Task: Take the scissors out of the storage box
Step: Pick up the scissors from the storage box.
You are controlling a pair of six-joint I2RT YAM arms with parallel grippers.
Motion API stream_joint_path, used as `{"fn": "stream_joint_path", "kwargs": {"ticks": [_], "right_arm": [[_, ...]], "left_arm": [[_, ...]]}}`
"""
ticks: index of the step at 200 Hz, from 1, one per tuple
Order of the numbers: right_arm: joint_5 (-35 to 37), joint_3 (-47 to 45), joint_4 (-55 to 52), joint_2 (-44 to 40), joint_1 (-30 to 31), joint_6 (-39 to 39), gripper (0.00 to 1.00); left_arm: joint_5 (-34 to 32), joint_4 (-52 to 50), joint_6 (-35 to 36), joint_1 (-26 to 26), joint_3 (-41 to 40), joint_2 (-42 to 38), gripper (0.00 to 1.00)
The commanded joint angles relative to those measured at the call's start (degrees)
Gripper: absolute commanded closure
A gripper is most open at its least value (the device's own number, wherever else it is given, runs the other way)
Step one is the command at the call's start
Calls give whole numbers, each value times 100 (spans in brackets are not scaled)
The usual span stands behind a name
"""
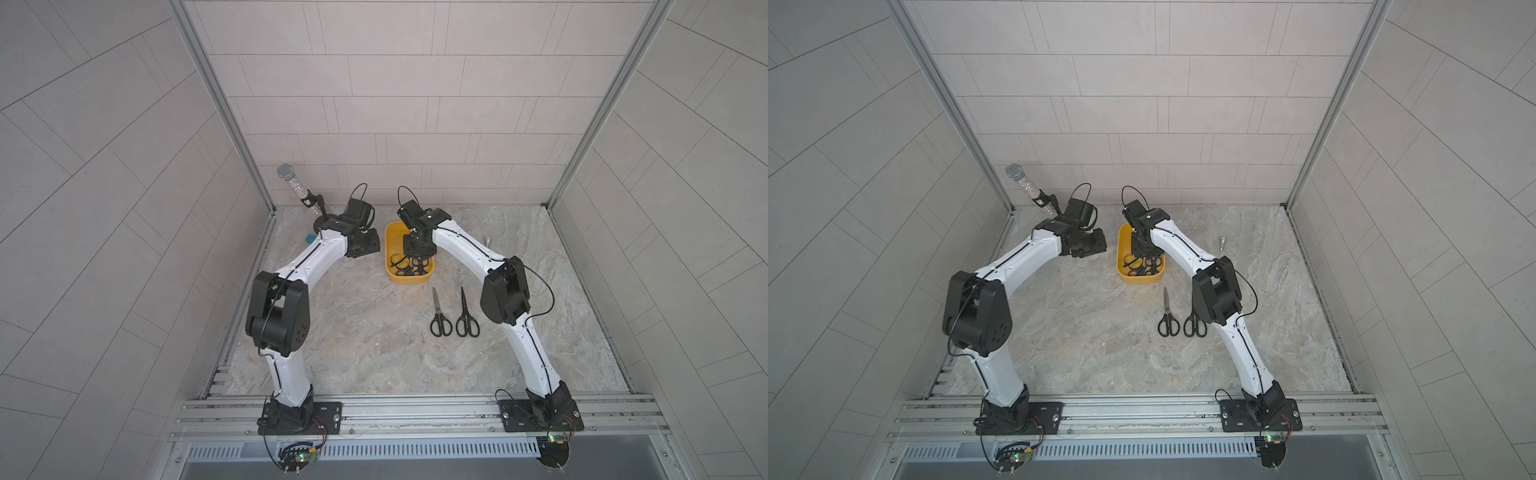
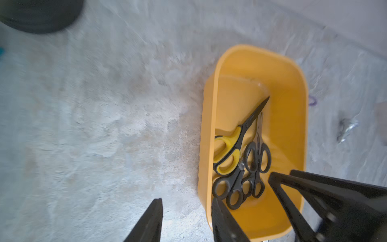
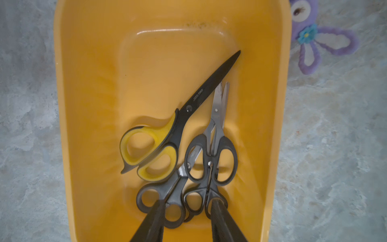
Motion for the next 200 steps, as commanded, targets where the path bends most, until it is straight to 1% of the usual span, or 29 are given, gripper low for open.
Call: {"fn": "stream_joint_path", "kwargs": {"ticks": [1, 37, 75, 120, 165, 200], "right_arm": [[256, 393, -412, 297, -25, 95, 59], [297, 349, -458, 438, -76, 276, 60], [407, 301, -446, 527, -118, 619, 61], [253, 159, -293, 715, -175, 1038, 61], [244, 144, -174, 819, -267, 1044, 62], [83, 145, -134, 930, -309, 909, 63]], "left_arm": [[-352, 132, 144, 9, -356, -486, 55], [-490, -108, 345, 22, -525, -787, 55], [-357, -95, 352, 22, -662, -828, 55], [-304, -69, 365, 75, -792, -959, 55], [-225, 2, 346, 117, -996, -1035, 56], [-182, 28, 354, 139, -989, -1046, 56]]}}
